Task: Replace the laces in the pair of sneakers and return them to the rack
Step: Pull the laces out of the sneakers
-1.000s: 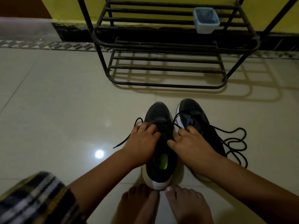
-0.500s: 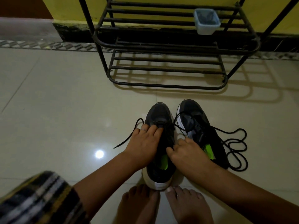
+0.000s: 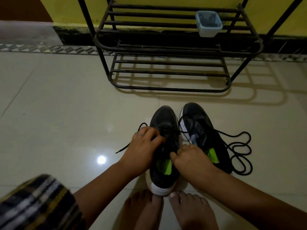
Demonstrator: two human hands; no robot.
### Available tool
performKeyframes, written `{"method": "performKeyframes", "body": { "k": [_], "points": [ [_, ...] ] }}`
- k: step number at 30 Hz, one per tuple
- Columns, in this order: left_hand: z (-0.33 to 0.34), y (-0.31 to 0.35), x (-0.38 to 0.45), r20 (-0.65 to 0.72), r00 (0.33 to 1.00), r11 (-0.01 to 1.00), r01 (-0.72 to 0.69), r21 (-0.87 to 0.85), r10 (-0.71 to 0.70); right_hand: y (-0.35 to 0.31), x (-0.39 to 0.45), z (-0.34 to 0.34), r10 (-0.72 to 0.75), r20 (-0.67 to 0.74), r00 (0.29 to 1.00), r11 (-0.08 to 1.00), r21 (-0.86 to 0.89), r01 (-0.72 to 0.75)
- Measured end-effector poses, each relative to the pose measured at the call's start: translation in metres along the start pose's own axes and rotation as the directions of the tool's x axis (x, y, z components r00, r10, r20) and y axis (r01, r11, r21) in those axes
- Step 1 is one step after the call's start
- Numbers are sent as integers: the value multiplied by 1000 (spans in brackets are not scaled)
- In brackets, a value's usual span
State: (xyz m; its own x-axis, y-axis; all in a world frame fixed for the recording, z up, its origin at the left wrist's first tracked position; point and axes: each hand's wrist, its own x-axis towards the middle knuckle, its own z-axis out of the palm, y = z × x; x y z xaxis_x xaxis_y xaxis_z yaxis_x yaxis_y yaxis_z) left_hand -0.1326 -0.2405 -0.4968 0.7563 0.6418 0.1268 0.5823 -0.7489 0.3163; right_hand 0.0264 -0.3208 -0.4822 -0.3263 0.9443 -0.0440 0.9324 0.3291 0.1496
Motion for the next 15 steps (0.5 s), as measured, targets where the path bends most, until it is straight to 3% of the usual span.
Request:
{"method": "performKeyframes", "body": {
  "k": [8, 15],
  "points": [
    [-9, 5, 4, 22, 983, 983, -183, 30, 182, 0, 1, -2, -32, -15, 999, 999, -9, 32],
    [-2, 2, 2, 1, 998, 995, -61, 74, 61, 2, 2, 1, -27, -24, 999, 1000, 5, 27]
  ]
}}
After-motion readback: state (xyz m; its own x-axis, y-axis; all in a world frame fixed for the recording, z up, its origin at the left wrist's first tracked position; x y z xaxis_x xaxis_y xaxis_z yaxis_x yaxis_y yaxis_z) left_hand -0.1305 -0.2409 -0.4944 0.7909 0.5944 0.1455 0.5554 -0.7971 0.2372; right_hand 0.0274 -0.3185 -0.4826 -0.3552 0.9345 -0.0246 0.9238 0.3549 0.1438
